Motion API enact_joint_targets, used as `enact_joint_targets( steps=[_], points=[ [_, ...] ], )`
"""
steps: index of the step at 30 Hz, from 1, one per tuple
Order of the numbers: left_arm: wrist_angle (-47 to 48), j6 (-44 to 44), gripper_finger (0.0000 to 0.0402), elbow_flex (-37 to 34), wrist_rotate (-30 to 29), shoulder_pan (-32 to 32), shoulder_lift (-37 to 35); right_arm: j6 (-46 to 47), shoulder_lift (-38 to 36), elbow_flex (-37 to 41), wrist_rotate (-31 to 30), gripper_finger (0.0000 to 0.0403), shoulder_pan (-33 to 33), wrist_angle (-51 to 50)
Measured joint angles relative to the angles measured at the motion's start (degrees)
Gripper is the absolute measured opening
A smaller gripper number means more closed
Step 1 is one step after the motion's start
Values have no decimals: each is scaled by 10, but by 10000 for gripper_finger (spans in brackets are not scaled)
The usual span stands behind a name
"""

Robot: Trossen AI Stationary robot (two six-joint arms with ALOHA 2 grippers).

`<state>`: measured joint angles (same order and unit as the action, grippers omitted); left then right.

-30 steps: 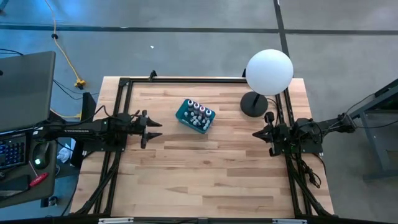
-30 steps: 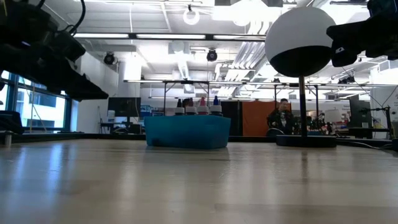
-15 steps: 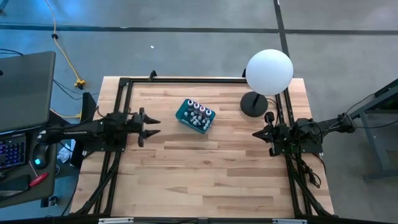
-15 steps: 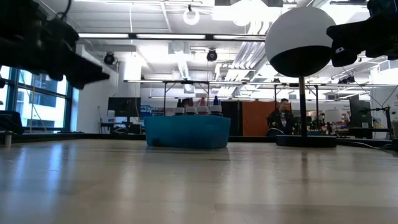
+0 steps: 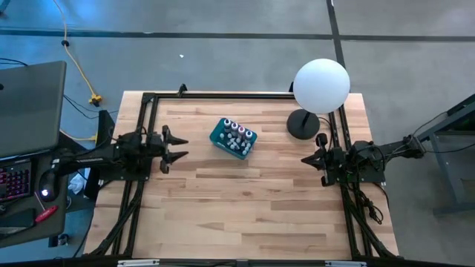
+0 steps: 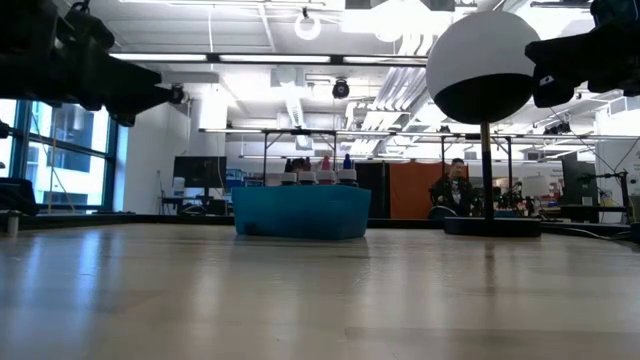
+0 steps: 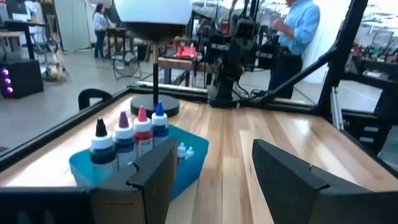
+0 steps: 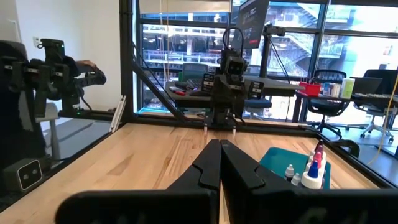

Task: Pick & Place food coloring
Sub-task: Return to Home Position

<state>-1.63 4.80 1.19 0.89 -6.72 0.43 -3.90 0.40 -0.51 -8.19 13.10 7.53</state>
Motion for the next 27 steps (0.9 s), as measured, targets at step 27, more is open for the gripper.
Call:
enact_joint_targets(
  steps=[27],
  points=[
    [6, 0, 206, 0, -4, 0, 4, 0, 0, 0, 0, 0, 0, 0]
  ],
)
